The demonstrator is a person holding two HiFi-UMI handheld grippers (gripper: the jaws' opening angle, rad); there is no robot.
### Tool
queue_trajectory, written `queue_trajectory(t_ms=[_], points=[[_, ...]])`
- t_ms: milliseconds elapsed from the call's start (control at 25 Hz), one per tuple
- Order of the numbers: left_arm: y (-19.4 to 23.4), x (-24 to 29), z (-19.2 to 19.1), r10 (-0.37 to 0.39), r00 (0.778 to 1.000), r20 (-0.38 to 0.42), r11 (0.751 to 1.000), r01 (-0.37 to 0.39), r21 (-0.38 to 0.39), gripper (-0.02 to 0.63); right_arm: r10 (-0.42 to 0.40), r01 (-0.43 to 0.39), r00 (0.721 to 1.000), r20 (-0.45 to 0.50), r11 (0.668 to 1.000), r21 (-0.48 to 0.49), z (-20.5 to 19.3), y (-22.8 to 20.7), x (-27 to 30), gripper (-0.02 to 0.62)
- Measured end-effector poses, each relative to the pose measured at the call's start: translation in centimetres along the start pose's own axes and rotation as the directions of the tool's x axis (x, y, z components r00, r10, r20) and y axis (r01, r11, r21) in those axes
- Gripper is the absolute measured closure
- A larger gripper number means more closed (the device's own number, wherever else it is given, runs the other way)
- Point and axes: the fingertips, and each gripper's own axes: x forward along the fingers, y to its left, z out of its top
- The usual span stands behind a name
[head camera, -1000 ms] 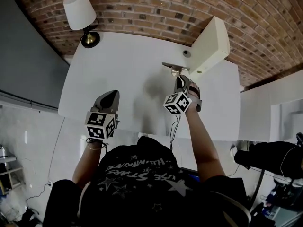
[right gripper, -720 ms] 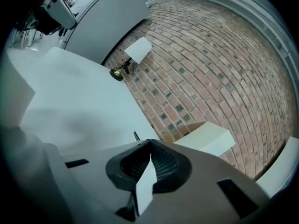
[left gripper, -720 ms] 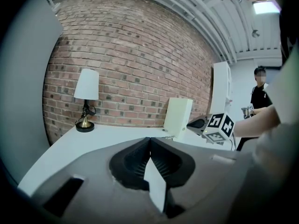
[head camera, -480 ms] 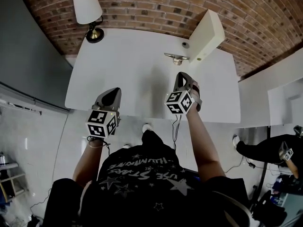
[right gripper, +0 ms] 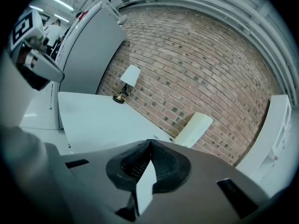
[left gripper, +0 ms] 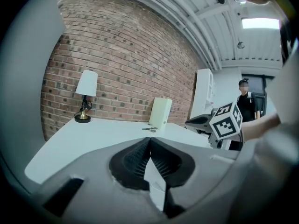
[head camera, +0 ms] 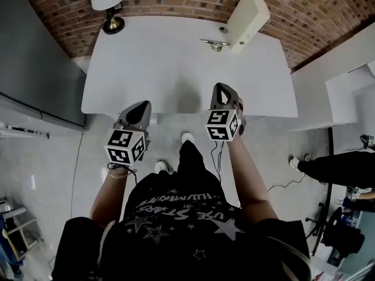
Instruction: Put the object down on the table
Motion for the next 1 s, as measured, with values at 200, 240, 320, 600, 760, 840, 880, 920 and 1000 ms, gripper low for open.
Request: queue_trajectory(t_ms=[200, 240, 320, 600, 760, 840, 880, 920, 1000], points=[[-0.5, -2.2, -1.7, -0.033, 0.999, -0.026, 0.999, 0.032, -0.02, 0.586, 0.014, -0.011, 1.0, -0.025, 0.993, 0.115, -0.4, 2.0, -3.6, 0.594], [-0.8, -2.4, -2.0, -0.04, 0.999, -0.029, 0.999, 0.039, -0.023, 0.586, 0.016, -0.012, 0.999, -0.033, 0.991, 0.13, -0.7, 2.2, -4.2, 0.594], [-1.5, -2.7, -2.5, -0.05, 0.998, -0.03, 0.998, 0.049, -0.028, 0.586, 0.022, -0.014, 0.999, -0.049, 0.989, 0.15, -1.4, 2.3, -5.1, 0.594], [-3.2, -3.1, -3.1, -0.045, 0.999, -0.029, 0.998, 0.044, -0.034, 0.586, 0.052, -0.041, 0.997, -0.06, 0.983, 0.182, -2.6, 2.2, -6.2, 0.594], [-4.3, -2.9, -3.3, -0.034, 0.999, -0.029, 0.999, 0.033, -0.031, 0.586, 0.074, -0.061, 0.996, -0.053, 0.976, 0.209, -3.6, 2.0, -7.0, 0.594], [-5.1, -2.8, -3.4, -0.033, 0.999, -0.031, 0.999, 0.032, -0.031, 0.586, 0.078, -0.064, 0.996, -0.053, 0.972, 0.225, -4.3, 1.5, -7.8, 0.594], [-5.7, -2.8, -3.5, -0.034, 0.999, -0.033, 0.999, 0.033, -0.029, 0.586, 0.078, -0.063, 0.995, -0.055, 0.97, 0.237, -4.7, 1.2, -8.3, 0.594], [-6.3, -2.8, -3.6, -0.035, 0.999, -0.035, 0.999, 0.034, -0.025, 0.586, 0.076, -0.061, 0.996, -0.052, 0.967, 0.249, -5.1, 0.9, -8.7, 0.594], [-7.7, -2.9, -3.8, -0.037, 0.999, -0.038, 0.999, 0.036, -0.014, 0.586, 0.073, -0.062, 0.997, -0.032, 0.961, 0.271, -5.6, 0.3, -9.7, 0.594]])
